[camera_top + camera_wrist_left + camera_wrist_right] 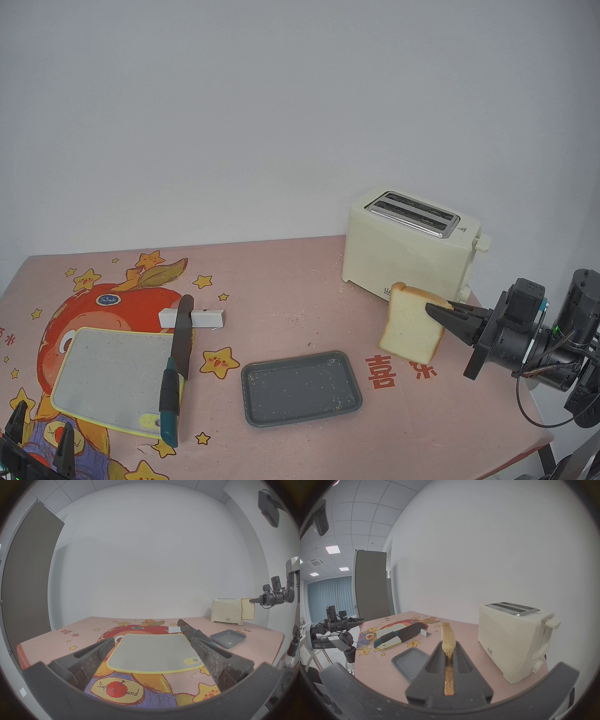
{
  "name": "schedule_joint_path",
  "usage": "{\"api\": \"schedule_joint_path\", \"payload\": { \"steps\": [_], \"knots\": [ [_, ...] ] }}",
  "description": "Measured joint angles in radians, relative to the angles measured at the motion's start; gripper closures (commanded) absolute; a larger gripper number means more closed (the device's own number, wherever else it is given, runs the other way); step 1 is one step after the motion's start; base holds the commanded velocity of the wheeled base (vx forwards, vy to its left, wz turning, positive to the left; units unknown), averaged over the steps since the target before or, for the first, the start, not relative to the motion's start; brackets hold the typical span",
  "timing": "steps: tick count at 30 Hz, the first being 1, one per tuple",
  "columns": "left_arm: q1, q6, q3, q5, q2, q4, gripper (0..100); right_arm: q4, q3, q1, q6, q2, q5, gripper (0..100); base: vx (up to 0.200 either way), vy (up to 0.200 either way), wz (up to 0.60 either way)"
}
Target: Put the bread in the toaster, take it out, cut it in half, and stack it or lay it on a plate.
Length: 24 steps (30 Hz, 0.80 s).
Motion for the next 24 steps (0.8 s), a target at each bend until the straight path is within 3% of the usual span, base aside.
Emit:
{"api": "schedule_joint_path", "payload": {
  "steps": [12,24],
  "knots": [
    [0.000,0.001,0.000,-0.003,0.000,0.000,0,0.000,0.042,0.010,-0.026,-0.005,0.000,100,0.000,0.000,0.00],
    [0.000,0.000,0.000,-0.002,0.000,0.000,0,0.001,0.054,0.019,-0.028,0.006,-0.001,100,0.000,0.200,0.00]
  ]
}}
